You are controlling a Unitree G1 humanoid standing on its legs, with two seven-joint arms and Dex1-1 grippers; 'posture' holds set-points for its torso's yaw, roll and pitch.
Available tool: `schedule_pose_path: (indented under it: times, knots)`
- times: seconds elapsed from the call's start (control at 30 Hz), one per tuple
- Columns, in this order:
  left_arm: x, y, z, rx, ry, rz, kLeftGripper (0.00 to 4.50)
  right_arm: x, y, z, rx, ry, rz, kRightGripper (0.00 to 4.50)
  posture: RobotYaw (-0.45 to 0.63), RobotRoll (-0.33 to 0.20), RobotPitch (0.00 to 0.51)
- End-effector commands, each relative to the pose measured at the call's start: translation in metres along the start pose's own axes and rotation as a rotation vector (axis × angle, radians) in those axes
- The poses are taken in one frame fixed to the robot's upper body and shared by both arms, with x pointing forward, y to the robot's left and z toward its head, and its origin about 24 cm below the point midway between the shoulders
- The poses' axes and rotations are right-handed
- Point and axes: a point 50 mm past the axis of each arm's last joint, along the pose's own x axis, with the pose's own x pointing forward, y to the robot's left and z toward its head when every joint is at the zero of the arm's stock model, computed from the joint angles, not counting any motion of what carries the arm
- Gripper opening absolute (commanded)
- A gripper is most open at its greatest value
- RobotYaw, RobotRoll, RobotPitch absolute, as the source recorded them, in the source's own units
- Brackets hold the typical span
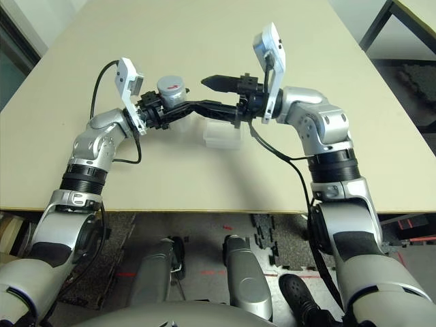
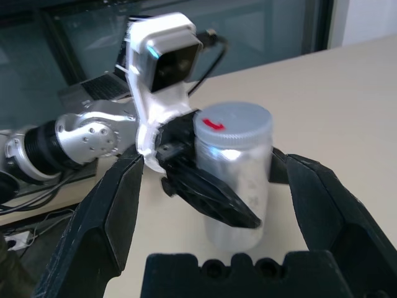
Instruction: Pour the medicine from the bottle into the box.
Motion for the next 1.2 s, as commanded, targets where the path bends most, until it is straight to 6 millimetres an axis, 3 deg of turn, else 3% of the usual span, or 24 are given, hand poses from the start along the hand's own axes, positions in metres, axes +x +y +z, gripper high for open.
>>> schedule_pose_path:
  times: [0.03,0.57,1.2]
  knots:
    - [0.004,-0.002,-0.003,0.008,0.018,-0.032,2.64,0.009,-0.005,0.000,-0.019,0.021,0.001,4.50,-0.20,0.000,0.129]
    - [0.008,-0.003,-0.006,0.020,0.035,-0.062,2.64,0.030,-0.014,0.000,-0.052,0.022,0.032,4.50,-0.19,0.000,0.118]
    - [0.024,-0.007,-0.008,0.022,0.038,-0.091,2.64,0.037,-0.013,-0.004,-0.067,0.023,0.028,4.50,-0.21,0.000,0.132]
